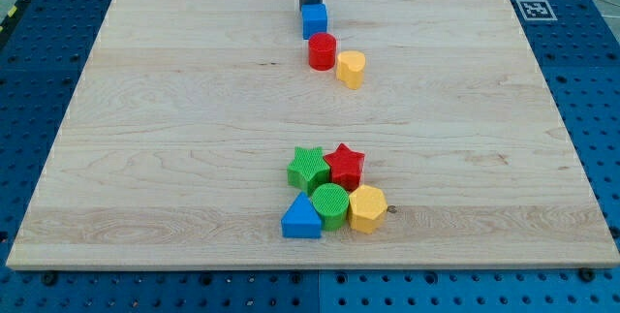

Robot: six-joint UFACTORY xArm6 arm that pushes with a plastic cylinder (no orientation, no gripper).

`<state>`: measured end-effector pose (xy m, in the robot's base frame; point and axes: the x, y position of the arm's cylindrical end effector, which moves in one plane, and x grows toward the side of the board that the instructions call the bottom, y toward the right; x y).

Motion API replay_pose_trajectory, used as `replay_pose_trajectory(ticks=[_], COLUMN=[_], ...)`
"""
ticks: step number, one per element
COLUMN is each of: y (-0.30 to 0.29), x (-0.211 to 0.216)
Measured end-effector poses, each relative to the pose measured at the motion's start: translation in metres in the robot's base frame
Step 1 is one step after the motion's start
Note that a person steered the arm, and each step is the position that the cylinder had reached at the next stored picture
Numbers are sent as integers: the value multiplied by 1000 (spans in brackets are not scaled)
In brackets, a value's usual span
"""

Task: Move the blue cube diagonally right of the red circle

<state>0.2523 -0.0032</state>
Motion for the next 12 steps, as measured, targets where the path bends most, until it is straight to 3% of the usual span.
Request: replay_pose_trajectory(ticks=[5, 7, 9, 12], y=[28, -12, -36, 8], x=[4, -7, 31, 25])
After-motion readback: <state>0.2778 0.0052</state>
